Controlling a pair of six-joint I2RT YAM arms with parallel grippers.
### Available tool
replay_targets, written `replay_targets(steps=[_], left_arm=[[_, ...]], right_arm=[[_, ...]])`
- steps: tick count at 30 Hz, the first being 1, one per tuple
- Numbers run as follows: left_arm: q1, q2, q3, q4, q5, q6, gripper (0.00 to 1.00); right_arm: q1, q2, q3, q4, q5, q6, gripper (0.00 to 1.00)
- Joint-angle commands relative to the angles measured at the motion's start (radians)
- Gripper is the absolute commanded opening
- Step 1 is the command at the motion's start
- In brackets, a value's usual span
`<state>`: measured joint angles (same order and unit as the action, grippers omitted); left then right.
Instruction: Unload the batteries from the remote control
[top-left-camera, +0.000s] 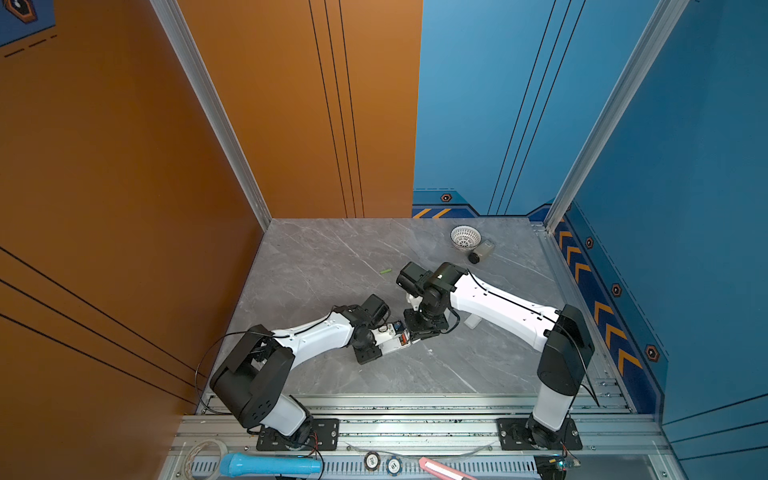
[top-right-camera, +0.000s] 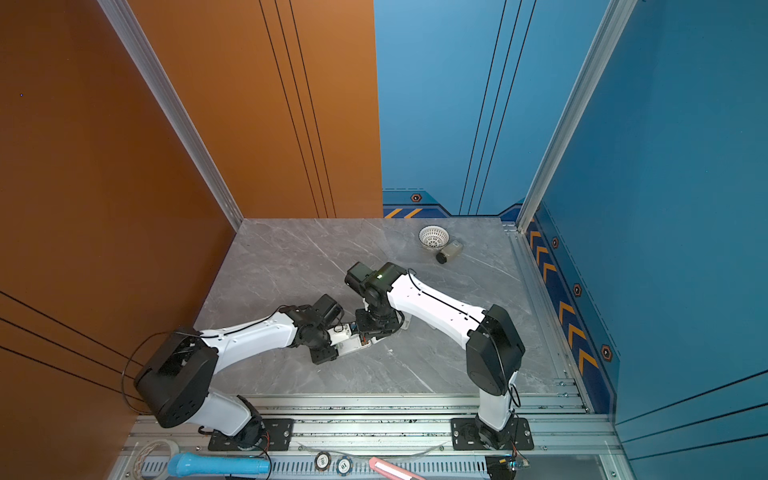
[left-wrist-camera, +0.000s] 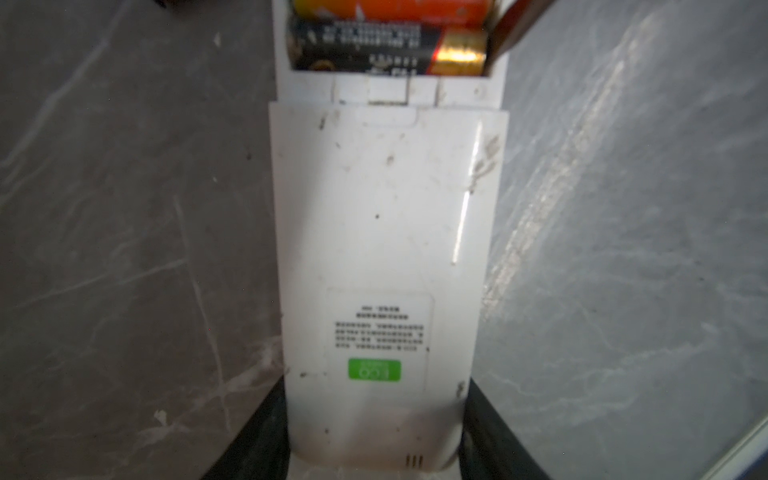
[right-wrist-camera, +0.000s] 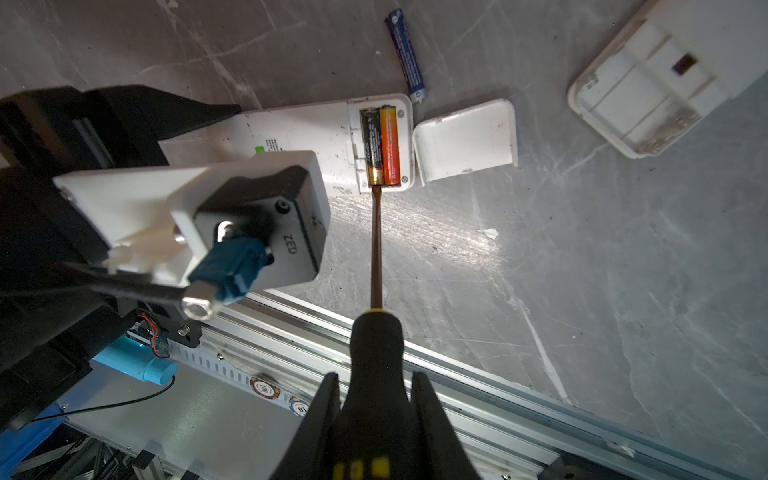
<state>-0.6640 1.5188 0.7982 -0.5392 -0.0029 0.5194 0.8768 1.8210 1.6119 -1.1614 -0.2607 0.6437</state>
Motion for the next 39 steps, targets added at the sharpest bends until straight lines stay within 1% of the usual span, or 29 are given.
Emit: replay_targets(steps=[1, 3, 7, 9, 14, 18, 21, 23, 25, 26, 29, 31, 34, 37, 39], left_arm=[[-0.025, 0.047, -0.016, 0.035, -0.045, -0.019, 0.00], [-0.031, 0.049, -0.020, 0.034, -0.027, -0.022, 0.00], [-0.037, 0.051, -0.017, 0.027, 0.043, -0.021, 0.00], [-0.038, 0.055, -0.012, 0.022, 0.084, -0.021, 0.00], [-0.044, 0.082, -0.005, 0.014, 0.210, -0.020, 0.00], [-0.052, 0.106, 0.013, -0.010, 0.246, -0.010, 0.00], [-0.044, 0.117, 0.020, -0.017, 0.293, 0.002, 0.00], [-0.036, 0.127, 0.029, -0.025, 0.302, 0.002, 0.00], [-0.021, 0.129, 0.035, -0.033, 0.322, 0.005, 0.00], [-0.018, 0.128, 0.035, -0.034, 0.332, 0.006, 0.00], [-0.005, 0.127, 0.040, -0.044, 0.361, 0.012, 0.00], [0.000, 0.131, 0.044, -0.050, 0.372, 0.013, 0.00], [0.004, 0.139, 0.051, -0.057, 0.376, 0.014, 0.00], [0.025, 0.150, 0.061, -0.059, 0.383, 0.004, 0.00], [0.048, 0.154, 0.068, -0.059, 0.391, -0.008, 0.00]], right_arm=[[0.008, 0.052, -0.001, -0.108, 0.016, -0.012, 0.00], [0.010, 0.060, -0.019, -0.085, 0.013, -0.010, 0.00], [0.018, 0.041, -0.089, 0.037, 0.008, 0.024, 0.00], [0.029, 0.029, -0.133, 0.097, 0.026, 0.028, 0.00], [0.056, -0.053, -0.325, 0.311, 0.061, 0.090, 0.00], [0.086, -0.120, -0.463, 0.476, 0.137, 0.107, 0.00], [0.149, -0.190, -0.611, 0.691, 0.236, 0.105, 0.00], [0.172, -0.218, -0.722, 0.855, 0.273, 0.127, 0.00], [0.186, -0.214, -0.802, 0.985, 0.298, 0.139, 0.00], [0.190, -0.211, -0.823, 1.027, 0.307, 0.138, 0.00], [0.223, -0.221, -0.876, 1.146, 0.381, 0.117, 0.00], [0.229, -0.221, -0.909, 1.247, 0.396, 0.117, 0.00], [0.229, -0.215, -0.914, 1.326, 0.421, 0.090, 0.00], [0.216, -0.206, -0.907, 1.384, 0.417, 0.068, 0.00], [0.196, -0.195, -0.904, 1.424, 0.392, 0.066, 0.00]])
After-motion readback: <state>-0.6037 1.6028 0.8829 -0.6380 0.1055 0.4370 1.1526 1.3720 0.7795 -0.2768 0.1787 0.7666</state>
